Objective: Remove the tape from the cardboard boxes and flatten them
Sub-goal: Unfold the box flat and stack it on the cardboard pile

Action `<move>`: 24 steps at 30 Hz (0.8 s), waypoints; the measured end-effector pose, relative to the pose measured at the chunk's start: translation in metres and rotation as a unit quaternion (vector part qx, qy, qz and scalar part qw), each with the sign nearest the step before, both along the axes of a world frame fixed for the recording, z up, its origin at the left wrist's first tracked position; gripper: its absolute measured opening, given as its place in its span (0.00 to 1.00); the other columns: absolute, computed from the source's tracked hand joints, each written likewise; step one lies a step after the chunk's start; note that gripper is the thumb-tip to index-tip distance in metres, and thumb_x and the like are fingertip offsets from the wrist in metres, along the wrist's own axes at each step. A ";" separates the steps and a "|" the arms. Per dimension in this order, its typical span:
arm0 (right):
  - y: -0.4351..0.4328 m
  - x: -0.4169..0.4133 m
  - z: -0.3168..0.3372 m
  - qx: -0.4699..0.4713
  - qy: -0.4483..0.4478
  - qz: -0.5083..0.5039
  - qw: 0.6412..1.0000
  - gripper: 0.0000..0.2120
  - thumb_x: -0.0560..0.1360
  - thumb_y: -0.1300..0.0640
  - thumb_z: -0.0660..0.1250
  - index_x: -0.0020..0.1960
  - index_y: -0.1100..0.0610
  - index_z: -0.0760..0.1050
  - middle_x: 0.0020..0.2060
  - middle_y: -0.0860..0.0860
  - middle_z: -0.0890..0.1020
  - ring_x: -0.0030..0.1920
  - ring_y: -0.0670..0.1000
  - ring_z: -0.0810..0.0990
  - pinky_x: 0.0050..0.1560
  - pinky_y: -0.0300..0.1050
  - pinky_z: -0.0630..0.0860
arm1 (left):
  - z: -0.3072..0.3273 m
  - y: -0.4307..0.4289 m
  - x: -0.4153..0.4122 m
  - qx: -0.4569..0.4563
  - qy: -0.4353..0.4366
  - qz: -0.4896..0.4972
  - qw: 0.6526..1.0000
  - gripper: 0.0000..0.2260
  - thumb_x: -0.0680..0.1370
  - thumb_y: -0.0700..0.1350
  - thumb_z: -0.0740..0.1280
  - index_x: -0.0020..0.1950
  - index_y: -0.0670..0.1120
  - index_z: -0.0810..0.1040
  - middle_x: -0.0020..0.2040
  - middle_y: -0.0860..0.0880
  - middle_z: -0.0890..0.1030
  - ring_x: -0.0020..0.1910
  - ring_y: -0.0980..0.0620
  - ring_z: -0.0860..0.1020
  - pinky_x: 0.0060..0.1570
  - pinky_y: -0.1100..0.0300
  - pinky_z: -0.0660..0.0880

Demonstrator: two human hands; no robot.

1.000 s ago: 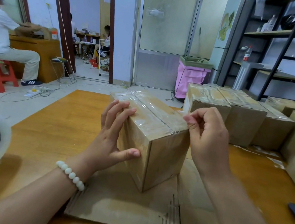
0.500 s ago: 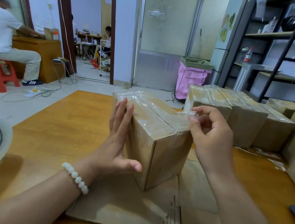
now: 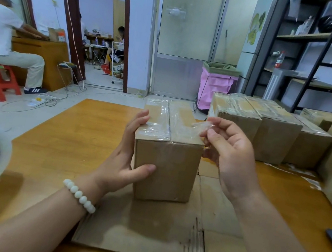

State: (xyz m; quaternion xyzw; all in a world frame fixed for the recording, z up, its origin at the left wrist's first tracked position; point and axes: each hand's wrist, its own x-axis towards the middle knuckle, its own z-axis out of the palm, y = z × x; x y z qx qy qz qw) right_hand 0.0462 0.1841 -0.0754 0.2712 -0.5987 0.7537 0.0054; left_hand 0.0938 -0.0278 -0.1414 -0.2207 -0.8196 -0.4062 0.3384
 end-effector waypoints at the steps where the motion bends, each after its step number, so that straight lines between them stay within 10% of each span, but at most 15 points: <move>1: 0.000 0.001 0.000 0.005 0.011 0.003 1.000 0.11 0.79 0.67 0.59 0.52 0.52 0.75 0.35 0.45 0.81 0.38 0.43 0.78 0.39 0.39 0.77 | 0.001 0.001 0.001 0.004 -0.001 0.002 1.000 0.34 0.75 0.63 0.66 0.75 0.66 0.52 0.78 0.48 0.53 0.78 0.57 0.51 0.73 0.67 0.53; 15: 0.008 0.001 -0.006 0.218 0.225 0.047 0.948 0.36 0.68 0.61 0.64 0.66 0.30 0.58 0.52 0.37 0.71 0.59 0.41 0.72 0.62 0.34 0.69 | 0.002 0.002 0.003 -0.005 -0.032 0.010 0.999 0.35 0.73 0.66 0.67 0.73 0.59 0.54 0.78 0.49 0.50 0.77 0.63 0.49 0.69 0.74 0.55; 24: 0.009 -0.010 -0.012 0.236 0.333 -0.026 0.912 0.19 0.71 0.57 0.68 0.58 0.39 0.72 0.51 0.45 0.69 0.55 0.41 0.70 0.58 0.30 0.65 | 0.001 0.001 0.001 -0.002 -0.019 0.005 1.000 0.36 0.73 0.66 0.67 0.75 0.67 0.51 0.78 0.49 0.50 0.77 0.62 0.49 0.68 0.74 0.56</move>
